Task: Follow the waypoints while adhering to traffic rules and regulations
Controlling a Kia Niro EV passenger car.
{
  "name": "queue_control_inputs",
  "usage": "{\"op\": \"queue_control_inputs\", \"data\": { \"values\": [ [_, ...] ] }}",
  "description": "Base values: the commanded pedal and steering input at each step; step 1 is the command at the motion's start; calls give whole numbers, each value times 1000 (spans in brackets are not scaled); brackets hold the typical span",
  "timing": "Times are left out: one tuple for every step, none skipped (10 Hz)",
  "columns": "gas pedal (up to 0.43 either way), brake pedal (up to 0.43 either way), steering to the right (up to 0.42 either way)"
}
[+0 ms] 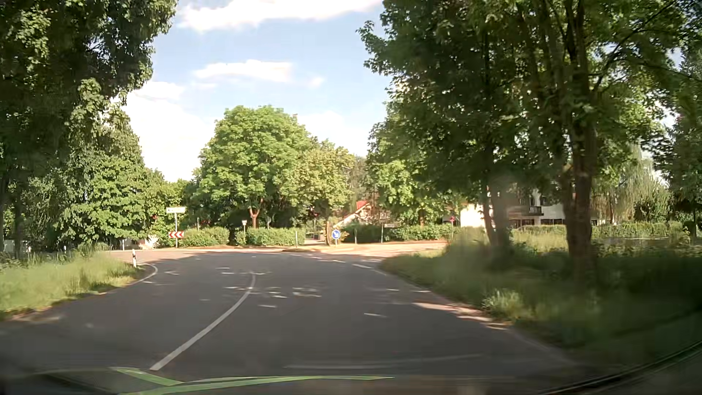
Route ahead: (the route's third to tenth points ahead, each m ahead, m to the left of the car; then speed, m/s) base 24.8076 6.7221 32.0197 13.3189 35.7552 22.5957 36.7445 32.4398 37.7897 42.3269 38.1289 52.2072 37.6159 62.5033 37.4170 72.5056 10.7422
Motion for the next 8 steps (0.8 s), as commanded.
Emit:
{"op": "queue_control_inputs", "data": {
  "values": [
    [20,0,-47],
    [8,0,-47],
    [0,0,-48],
    [0,0,-53],
    [0,0,-63],
    [0,0,-71],
    [0,0,-81],
    [0,0,-89]
  ]
}}
